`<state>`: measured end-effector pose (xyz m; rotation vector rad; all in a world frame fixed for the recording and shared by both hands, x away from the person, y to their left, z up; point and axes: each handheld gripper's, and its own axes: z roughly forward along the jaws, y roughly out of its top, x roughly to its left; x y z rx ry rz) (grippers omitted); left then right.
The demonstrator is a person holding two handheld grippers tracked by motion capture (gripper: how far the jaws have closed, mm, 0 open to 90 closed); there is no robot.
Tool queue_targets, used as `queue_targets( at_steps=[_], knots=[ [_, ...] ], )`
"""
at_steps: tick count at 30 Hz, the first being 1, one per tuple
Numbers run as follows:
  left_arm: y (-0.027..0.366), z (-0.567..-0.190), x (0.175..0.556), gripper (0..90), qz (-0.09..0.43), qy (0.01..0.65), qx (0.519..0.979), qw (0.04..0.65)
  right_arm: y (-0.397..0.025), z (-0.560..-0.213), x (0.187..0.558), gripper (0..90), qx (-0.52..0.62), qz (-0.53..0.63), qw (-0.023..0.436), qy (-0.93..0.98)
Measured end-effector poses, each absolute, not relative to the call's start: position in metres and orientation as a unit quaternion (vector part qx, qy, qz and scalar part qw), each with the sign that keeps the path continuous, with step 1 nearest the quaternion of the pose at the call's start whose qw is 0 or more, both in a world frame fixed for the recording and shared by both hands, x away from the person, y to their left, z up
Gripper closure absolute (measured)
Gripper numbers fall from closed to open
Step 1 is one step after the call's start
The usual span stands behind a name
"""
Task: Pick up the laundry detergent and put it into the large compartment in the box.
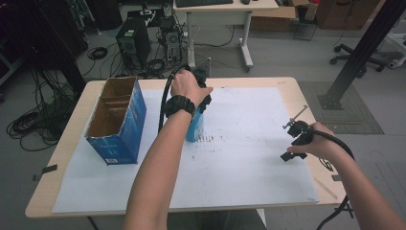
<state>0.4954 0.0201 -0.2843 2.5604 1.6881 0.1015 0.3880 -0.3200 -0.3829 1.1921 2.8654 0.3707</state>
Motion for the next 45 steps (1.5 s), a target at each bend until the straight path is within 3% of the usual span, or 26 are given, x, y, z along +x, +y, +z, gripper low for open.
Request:
queue_targets(
  at_steps=[45],
  knots=[
    [0.031,-0.209,0.472,37.5,0.017,0.482,0.875,0.049,-0.311,-0.373,0.392,19.8,0.374,0.120,0.010,0.919]
  ],
)
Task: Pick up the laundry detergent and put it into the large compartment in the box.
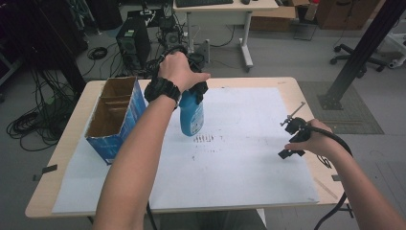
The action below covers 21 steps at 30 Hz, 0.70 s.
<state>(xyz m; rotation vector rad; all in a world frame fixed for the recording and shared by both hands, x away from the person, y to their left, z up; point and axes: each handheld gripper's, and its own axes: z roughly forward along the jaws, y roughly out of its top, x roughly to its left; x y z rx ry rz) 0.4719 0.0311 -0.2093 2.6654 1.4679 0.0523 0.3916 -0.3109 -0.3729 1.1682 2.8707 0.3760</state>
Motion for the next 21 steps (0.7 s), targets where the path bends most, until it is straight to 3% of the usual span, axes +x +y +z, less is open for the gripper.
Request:
queue_targets(
  at_steps=[21],
  knots=[
    [0.039,-0.183,0.464,37.5,0.017,0.467,0.883,0.049,-0.314,-0.371,0.391,19.8,0.377,0.125,0.011,0.918]
  ],
)
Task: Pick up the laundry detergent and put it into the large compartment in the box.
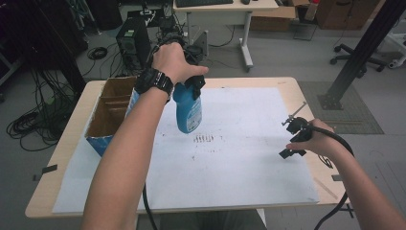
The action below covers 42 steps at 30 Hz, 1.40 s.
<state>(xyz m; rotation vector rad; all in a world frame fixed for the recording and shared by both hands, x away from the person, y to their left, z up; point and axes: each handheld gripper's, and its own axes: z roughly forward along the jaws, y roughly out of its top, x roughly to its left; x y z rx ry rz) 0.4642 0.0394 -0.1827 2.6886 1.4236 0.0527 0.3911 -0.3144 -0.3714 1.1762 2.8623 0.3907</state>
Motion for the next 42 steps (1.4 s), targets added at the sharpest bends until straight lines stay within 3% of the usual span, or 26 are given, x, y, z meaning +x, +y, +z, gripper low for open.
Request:
queue_targets(
  at_steps=[28,42],
  knots=[
    [0.080,-0.136,0.456,37.5,0.020,0.505,0.861,0.057,-0.308,-0.371,0.394,19.8,0.374,0.127,0.010,0.919],
    [0.107,-0.121,0.456,37.5,0.022,0.555,0.830,0.052,-0.306,-0.374,0.395,19.8,0.372,0.126,0.008,0.920]
  ],
)
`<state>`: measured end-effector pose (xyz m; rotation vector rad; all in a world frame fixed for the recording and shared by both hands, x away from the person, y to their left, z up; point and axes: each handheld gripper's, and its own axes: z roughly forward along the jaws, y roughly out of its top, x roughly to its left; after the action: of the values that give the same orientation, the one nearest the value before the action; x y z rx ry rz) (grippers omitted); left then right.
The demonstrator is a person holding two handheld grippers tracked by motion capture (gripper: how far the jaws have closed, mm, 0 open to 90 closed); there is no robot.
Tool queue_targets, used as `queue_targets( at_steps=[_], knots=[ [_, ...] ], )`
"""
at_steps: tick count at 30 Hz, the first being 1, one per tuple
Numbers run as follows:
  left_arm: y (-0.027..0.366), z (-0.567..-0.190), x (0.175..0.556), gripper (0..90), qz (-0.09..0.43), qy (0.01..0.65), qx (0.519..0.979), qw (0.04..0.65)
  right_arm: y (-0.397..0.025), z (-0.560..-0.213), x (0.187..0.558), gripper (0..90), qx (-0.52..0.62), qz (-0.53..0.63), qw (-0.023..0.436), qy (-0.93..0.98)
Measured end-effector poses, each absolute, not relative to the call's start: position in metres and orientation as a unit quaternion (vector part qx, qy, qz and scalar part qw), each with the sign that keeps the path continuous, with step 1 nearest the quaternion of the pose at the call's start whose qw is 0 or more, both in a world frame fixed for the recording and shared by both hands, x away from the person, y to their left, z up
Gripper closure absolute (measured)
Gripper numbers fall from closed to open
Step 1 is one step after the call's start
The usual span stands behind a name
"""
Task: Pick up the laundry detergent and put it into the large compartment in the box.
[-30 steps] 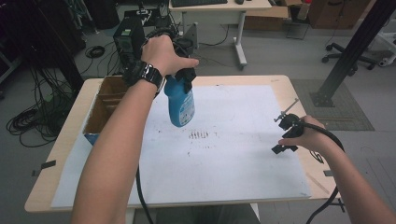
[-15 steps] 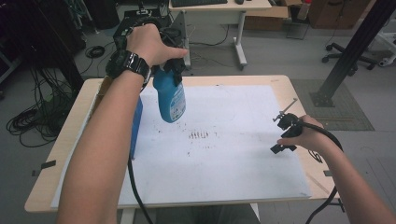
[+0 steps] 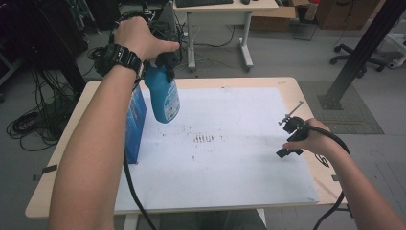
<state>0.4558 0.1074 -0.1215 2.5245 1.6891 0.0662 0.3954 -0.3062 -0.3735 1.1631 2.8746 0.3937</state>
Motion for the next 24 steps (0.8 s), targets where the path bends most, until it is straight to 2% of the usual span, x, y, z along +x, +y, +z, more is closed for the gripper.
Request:
queue_targets(
  at_steps=[24],
  knots=[
    [0.152,-0.100,0.451,37.5,0.024,0.609,0.791,0.056,-0.307,-0.372,0.397,19.8,0.373,0.124,0.007,0.919]
  ],
)
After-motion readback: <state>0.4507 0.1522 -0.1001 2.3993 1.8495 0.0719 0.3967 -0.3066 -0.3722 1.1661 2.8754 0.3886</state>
